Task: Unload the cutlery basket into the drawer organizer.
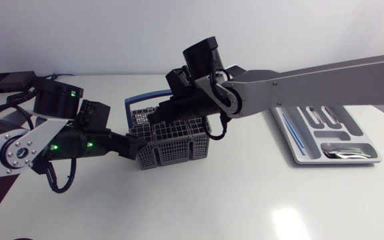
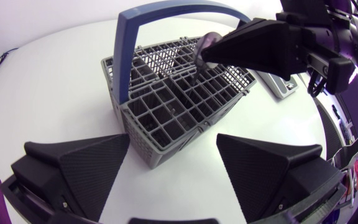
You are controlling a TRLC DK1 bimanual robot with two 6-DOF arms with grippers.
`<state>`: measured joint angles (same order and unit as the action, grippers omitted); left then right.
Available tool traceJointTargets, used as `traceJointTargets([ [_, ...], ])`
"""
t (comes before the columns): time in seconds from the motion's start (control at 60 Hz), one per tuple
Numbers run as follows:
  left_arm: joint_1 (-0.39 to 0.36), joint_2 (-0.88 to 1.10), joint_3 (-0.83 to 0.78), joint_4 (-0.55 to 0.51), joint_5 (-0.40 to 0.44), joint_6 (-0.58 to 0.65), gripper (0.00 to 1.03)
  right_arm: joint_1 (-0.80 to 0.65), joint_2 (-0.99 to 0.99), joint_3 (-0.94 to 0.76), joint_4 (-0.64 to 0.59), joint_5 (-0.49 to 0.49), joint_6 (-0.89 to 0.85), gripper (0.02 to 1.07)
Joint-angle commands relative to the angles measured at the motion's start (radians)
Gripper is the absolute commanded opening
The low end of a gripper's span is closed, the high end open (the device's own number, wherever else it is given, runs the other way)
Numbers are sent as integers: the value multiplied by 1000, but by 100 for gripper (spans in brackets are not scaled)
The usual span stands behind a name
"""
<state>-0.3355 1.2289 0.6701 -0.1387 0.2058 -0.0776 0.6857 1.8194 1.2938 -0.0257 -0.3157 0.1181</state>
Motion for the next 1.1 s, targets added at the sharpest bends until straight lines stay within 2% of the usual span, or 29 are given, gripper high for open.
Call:
traceJointTargets([
  [0.0, -7, -19, -24, -12, 9, -7, 98, -12, -25, -28, 10, -28, -37, 8],
  [0.217, -7, -34, -29, -22, 7, -7, 98, -23, -40, -19, 15, -65, -109, 8],
  [0.5, -7, -51, -33, -33, 6, -7, 98, -63, -55, 1, -6, -161, -166, 8],
  [0.683, -16, -55, -32, -39, -2, -7, 98, -64, -66, 7, -36, -171, -230, 8],
  [1.083, -22, -62, -27, -55, -13, -7, 98, -55, -134, 2, -59, -183, -258, 8],
])
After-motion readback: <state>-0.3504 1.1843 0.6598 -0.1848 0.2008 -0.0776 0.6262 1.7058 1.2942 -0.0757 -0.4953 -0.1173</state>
